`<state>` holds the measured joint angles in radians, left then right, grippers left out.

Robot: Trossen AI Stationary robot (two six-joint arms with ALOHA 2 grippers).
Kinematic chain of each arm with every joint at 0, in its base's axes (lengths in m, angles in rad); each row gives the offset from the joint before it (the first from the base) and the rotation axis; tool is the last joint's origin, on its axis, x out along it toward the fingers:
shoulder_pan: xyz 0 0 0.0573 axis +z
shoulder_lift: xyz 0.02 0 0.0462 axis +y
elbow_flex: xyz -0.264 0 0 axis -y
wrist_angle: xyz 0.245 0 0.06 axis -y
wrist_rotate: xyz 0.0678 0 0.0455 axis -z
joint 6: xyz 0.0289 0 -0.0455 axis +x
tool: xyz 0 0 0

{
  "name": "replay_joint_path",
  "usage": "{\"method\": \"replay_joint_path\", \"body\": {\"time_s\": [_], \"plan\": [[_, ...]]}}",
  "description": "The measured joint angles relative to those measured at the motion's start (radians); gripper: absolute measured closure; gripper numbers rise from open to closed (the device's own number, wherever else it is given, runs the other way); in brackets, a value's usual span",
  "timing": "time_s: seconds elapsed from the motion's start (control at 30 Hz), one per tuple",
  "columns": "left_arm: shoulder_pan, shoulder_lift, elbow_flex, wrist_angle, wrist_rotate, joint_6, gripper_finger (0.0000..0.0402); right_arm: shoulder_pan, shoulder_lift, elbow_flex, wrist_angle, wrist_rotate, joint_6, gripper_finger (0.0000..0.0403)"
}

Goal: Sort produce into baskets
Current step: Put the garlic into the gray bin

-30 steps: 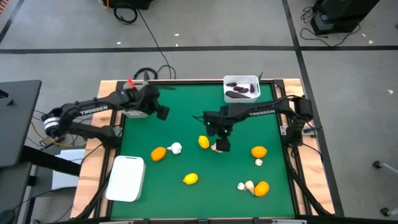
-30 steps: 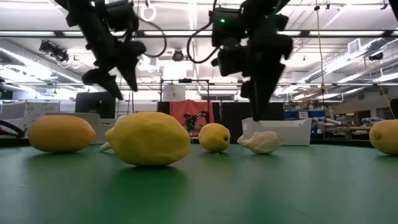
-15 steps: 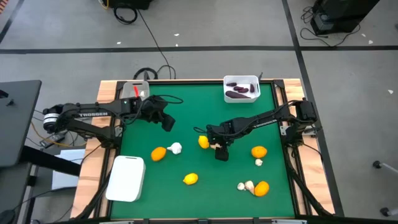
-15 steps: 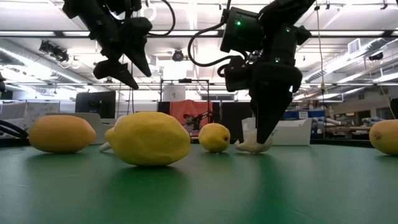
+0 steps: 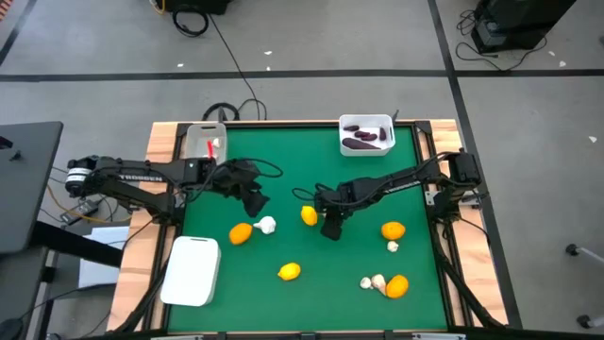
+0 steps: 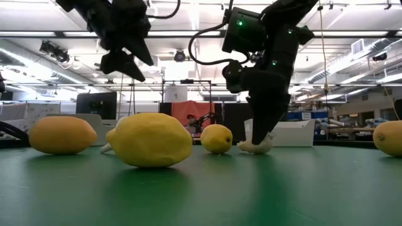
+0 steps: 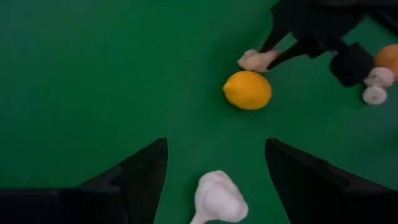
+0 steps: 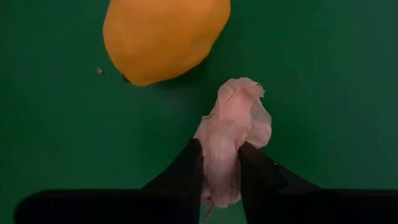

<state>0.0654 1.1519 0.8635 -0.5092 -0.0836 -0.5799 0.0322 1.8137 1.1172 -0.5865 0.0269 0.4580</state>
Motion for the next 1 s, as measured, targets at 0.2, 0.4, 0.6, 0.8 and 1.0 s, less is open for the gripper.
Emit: {"method": "replay_joint_path", "body": {"time_s": [0.2,0.4,0.6,0.8,1.0], "plan": [[-0.034,0.0,0.0,0.084,0.025,0.093,0.0127,0.001,-0.036,0.032,-0.005,-0.076,0.06,0.032],[-0.11,0.0,0.0,0.239,0.052,0.337,0.0127,0.006,-0.124,0.125,0.052,-0.168,0.044,0.0312],[-0.14,0.0,0.0,0.384,0.025,0.481,0.0127,0.001,-0.202,0.164,0.2,-0.218,0.046,0.0314],[-0.14,0.0,0.0,0.464,0.006,0.586,0.0127,-0.009,-0.239,0.169,0.287,-0.252,0.073,0.0314],[-0.14,0.0,0.0,0.496,0.108,0.66,0.0134,-0.008,-0.246,0.169,0.326,-0.265,0.074,0.0314]]}}
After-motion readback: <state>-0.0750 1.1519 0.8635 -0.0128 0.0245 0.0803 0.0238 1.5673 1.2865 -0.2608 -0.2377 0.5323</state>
